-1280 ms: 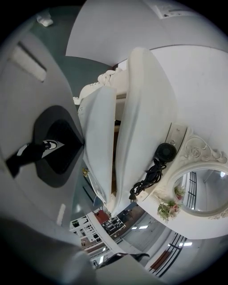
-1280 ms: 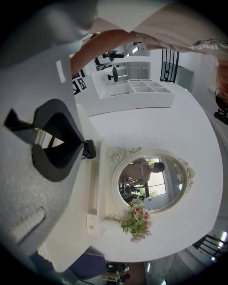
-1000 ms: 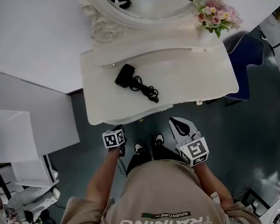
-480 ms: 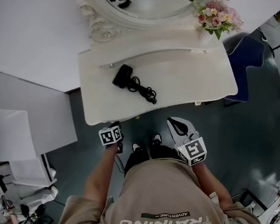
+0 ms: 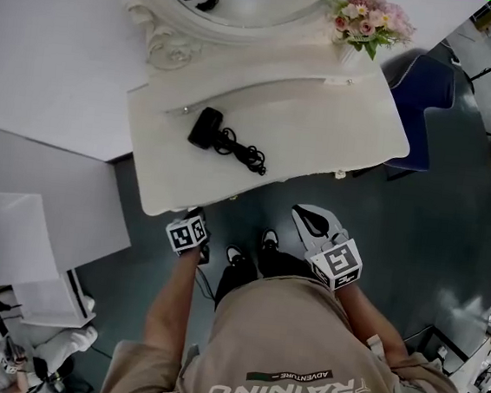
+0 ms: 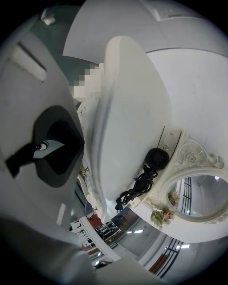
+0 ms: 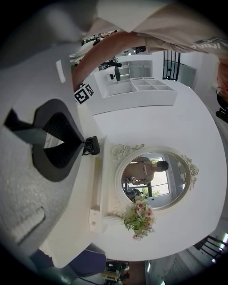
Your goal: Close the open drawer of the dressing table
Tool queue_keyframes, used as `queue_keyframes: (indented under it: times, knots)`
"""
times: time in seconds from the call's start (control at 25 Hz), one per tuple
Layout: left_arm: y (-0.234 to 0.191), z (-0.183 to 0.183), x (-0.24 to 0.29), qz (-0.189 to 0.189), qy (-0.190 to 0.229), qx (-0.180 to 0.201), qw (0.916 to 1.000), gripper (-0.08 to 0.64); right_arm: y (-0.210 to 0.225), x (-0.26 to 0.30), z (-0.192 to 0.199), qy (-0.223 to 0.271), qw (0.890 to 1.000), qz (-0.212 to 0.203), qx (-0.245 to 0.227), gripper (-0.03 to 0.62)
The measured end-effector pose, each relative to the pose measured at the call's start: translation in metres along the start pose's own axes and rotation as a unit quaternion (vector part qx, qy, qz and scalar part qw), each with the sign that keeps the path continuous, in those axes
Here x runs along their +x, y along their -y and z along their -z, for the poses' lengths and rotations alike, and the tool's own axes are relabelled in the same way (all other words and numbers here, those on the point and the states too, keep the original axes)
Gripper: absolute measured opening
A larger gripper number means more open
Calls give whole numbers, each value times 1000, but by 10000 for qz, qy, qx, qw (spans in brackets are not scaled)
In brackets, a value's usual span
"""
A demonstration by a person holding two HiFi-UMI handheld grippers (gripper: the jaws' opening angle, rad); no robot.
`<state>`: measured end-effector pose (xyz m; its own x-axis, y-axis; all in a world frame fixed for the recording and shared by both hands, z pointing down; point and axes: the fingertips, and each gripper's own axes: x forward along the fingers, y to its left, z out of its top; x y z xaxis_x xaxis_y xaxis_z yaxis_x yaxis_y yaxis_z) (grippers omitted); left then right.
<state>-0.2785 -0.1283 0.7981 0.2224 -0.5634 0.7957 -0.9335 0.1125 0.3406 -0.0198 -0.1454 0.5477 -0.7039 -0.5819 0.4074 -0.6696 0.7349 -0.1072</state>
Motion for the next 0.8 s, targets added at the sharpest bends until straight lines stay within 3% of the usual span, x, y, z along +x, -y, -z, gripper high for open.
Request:
queue_keyframes:
  times: [0.28, 0.44, 0.8]
  knots:
    - [23, 7, -33, 133, 275, 203, 9993, 18, -7, 1, 3, 74, 10000, -18, 53, 2]
    - [41, -13, -75, 173, 758, 373, 9963, 18, -14, 4, 6, -6, 10000, 16, -32, 2]
    - [97, -92, -194, 347, 2186, 1030, 9697, 18, -28, 1, -15, 231, 9989, -337, -227, 2]
